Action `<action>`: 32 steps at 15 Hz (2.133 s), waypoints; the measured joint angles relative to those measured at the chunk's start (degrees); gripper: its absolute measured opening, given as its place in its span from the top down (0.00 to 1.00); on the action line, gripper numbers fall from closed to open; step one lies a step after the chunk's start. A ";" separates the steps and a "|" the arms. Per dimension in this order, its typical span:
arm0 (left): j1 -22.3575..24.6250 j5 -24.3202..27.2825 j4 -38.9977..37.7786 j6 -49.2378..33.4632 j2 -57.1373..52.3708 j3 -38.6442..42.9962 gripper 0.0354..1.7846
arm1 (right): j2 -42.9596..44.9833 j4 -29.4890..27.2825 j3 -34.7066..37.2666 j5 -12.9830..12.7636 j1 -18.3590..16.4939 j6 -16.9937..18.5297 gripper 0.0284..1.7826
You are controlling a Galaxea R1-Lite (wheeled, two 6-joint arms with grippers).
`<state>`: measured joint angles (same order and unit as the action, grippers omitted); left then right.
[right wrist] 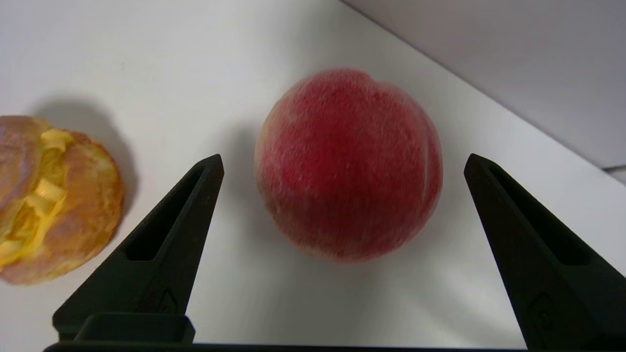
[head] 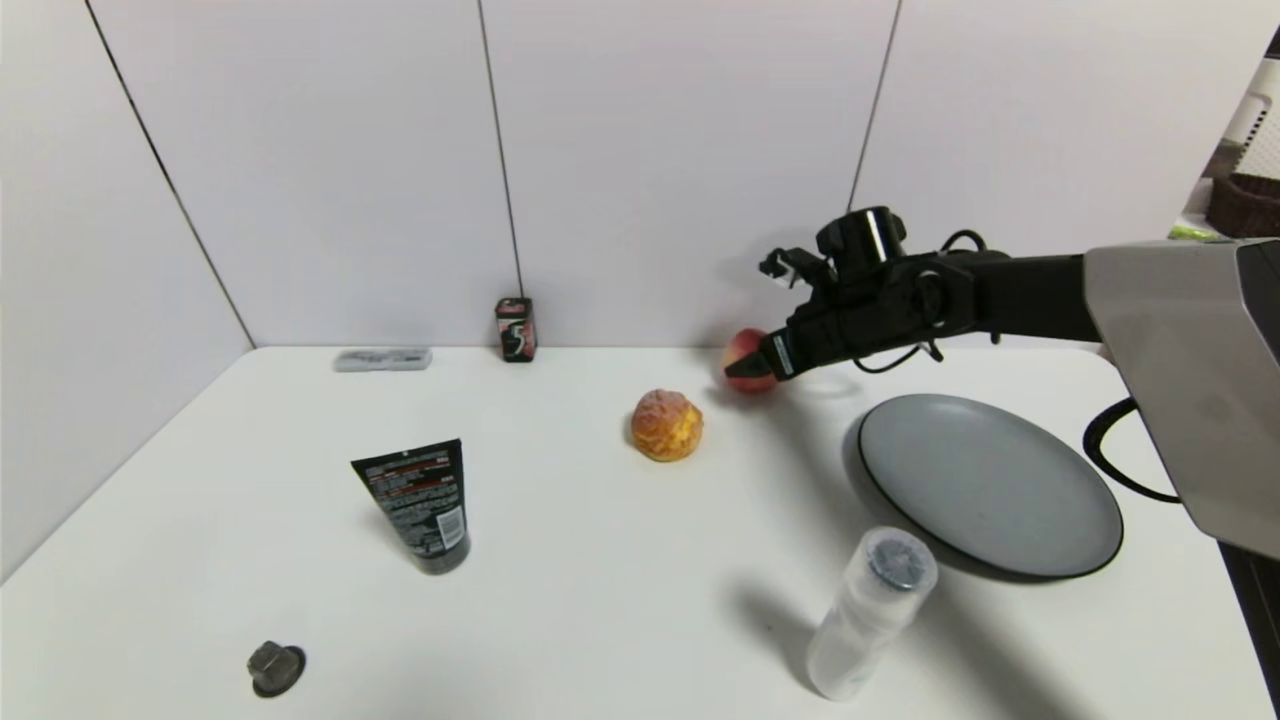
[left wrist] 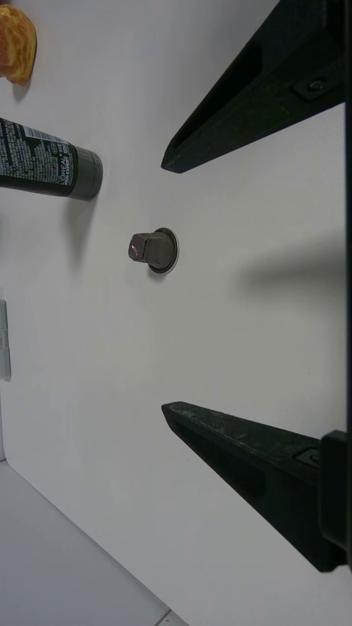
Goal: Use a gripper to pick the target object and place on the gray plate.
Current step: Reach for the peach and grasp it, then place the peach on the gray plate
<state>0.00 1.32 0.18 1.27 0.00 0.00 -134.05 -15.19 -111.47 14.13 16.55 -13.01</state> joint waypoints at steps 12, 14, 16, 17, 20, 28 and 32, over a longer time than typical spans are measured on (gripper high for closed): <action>0.00 -0.02 0.00 0.02 0.00 0.00 0.06 | -1.89 2.27 0.01 -0.10 -0.02 0.09 0.05; 0.00 0.00 0.00 0.07 0.00 0.00 0.06 | -1.89 2.32 0.04 -0.10 -0.02 0.06 0.18; 0.00 0.00 0.00 0.05 0.00 0.00 0.06 | -1.90 2.33 0.04 -0.10 0.00 0.11 0.33; 0.00 0.00 0.00 0.05 0.00 0.00 0.06 | -1.90 2.43 0.04 -0.07 0.01 0.09 0.35; 0.00 0.00 -0.02 0.05 0.00 0.00 0.06 | -1.87 2.62 0.04 -0.05 0.01 0.11 0.37; 0.00 0.02 0.00 0.05 0.00 0.00 0.06 | 10.92 2.27 12.39 0.15 -4.82 -0.05 0.37; 0.00 0.00 0.00 0.05 0.00 0.00 0.06 | 22.36 3.18 26.86 0.17 -12.24 0.06 0.37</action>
<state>0.00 1.32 0.18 1.32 0.00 0.00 -111.69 -12.01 -84.61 14.30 4.32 -12.95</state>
